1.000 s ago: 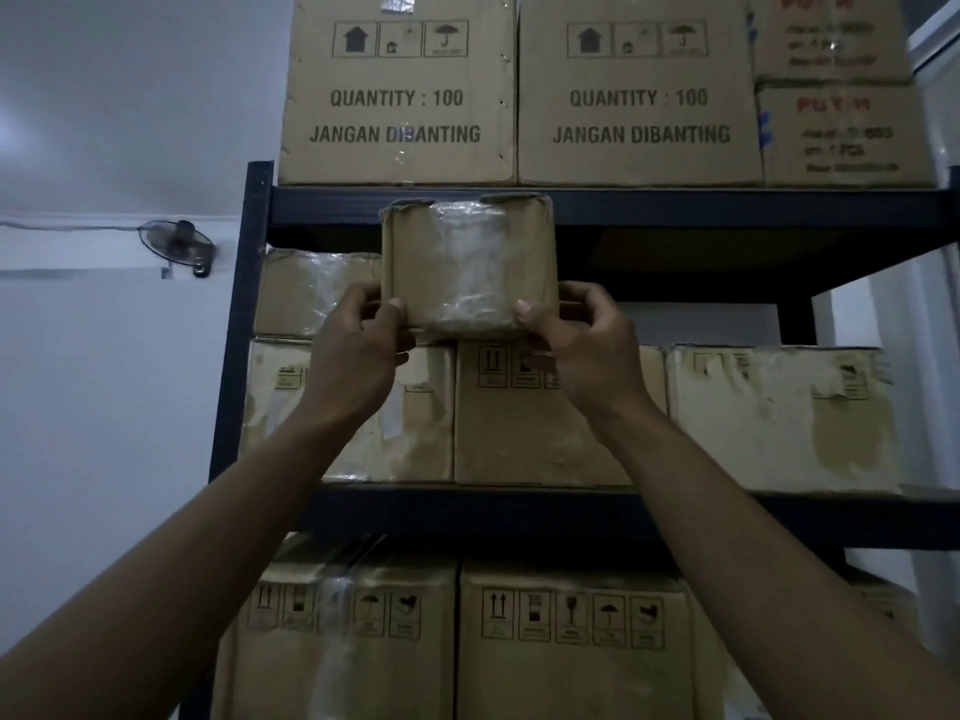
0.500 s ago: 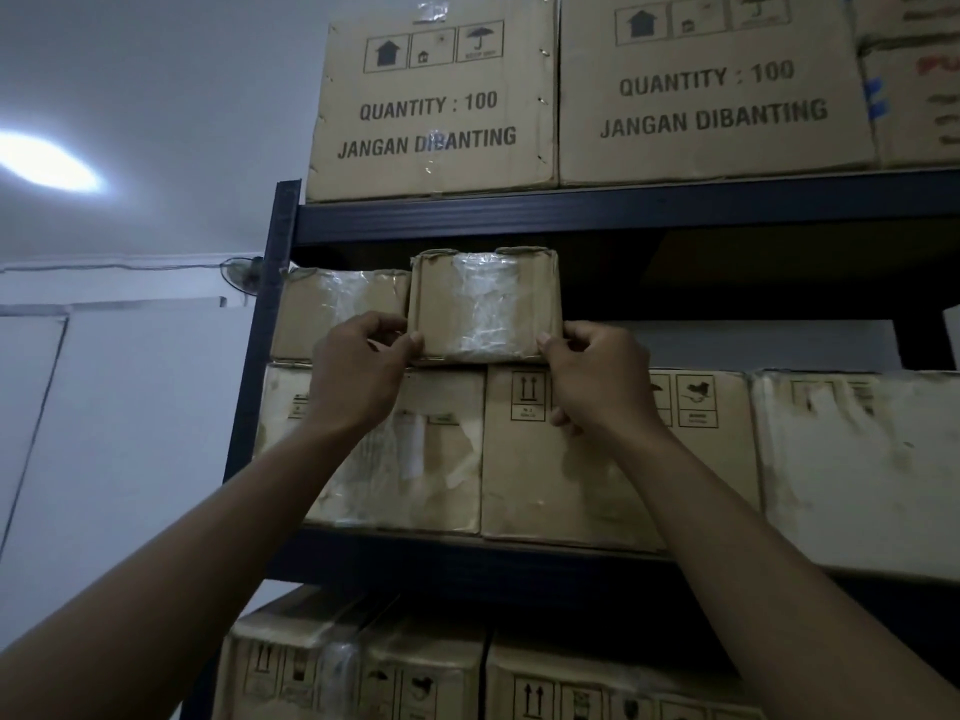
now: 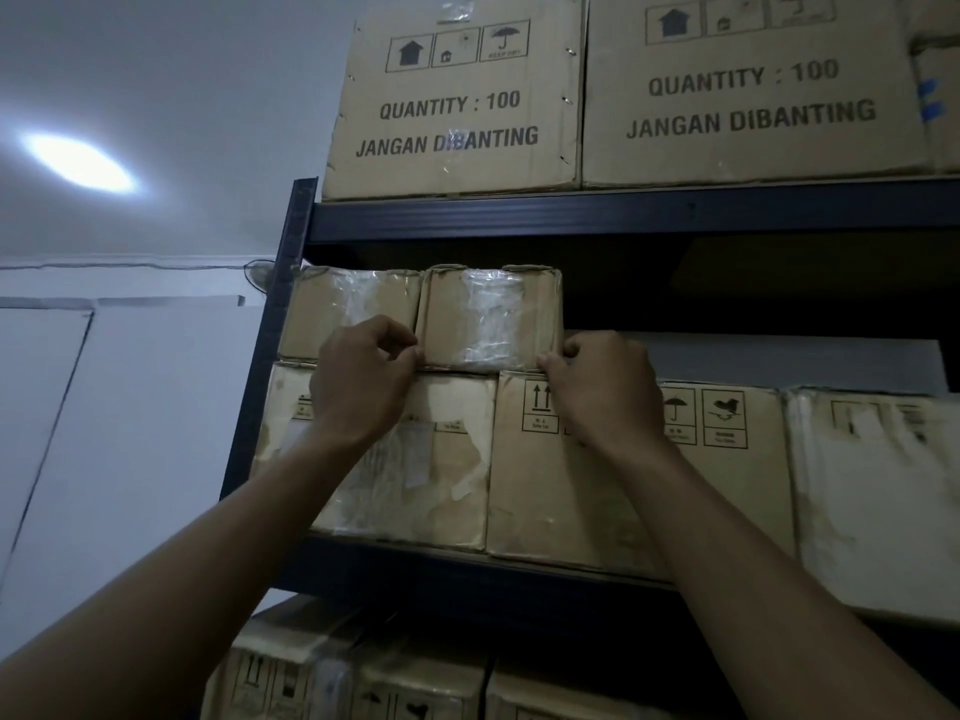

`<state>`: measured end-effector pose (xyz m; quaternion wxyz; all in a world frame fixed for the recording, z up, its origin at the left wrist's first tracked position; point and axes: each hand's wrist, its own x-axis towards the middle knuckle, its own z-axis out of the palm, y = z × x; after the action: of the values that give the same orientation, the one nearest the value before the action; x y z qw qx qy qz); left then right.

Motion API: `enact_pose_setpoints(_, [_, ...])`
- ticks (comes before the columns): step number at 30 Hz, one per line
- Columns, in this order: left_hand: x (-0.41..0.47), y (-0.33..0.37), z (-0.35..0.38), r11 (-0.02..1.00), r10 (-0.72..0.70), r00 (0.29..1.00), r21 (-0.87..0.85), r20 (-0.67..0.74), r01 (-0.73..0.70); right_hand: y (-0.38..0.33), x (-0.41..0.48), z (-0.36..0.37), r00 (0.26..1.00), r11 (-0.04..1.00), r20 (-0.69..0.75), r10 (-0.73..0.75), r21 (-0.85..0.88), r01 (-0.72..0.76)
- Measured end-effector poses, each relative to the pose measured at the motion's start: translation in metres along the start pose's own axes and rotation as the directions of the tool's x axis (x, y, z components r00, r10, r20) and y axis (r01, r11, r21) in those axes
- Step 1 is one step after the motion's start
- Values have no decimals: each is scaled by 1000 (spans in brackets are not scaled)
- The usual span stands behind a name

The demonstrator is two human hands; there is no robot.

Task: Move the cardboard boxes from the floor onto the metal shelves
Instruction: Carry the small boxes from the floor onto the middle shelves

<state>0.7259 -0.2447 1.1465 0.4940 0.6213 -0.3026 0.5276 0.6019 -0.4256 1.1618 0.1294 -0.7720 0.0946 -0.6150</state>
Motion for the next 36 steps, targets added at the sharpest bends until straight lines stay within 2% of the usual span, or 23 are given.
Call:
enact_pose_setpoints(4, [-16, 0, -6, 996, 73, 997, 40, 30, -74, 0, -13, 1, 999, 999, -14, -38, -12, 37])
enact_pose_setpoints(8, [-42, 8, -21, 984, 150, 984, -108, 97, -139, 5, -51, -5, 982, 972, -86, -166, 153, 178])
enact_pose_setpoints(14, [-98, 7, -58, 905, 272, 942, -385, 195, -182, 20, -121, -35, 975, 978, 92, -203, 74, 197])
enact_pose_setpoints(18, [-155, 4, -75, 833, 233, 914, -552, 332, -12, 9, -176, -66, 979, 994, 189, -78, 89, 62])
enact_pose_setpoints(21, [-201, 9, -84, 800, 195, 884, -591, 424, 107, -6, -219, -91, 951, 998, 309, 20, 51, -37])
enact_pose_setpoints(23, [-236, 20, -93, 765, 192, 849, -617, 492, 184, -15, -251, -114, 919, 995, 384, 90, 1, -98])
enact_pose_setpoints(27, [-308, 57, -117, 645, 222, 760, -677, 611, 355, -28, -314, -172, 872, 971, 427, 240, -117, -210])
enact_pose_setpoints(29, [-341, 84, -128, 568, 236, 709, -686, 665, 454, -36, -348, -207, 847, 946, 421, 324, -167, -279])
enact_pose_setpoints(32, [-389, 134, -150, 474, 307, 592, -659, 745, 584, -52, -405, -266, 811, 882, 347, 471, -207, -424])
enact_pose_setpoints(36, [-447, 208, -194, 367, 465, 420, -601, 780, 710, -78, -491, -351, 712, 734, 187, 677, -250, -632])
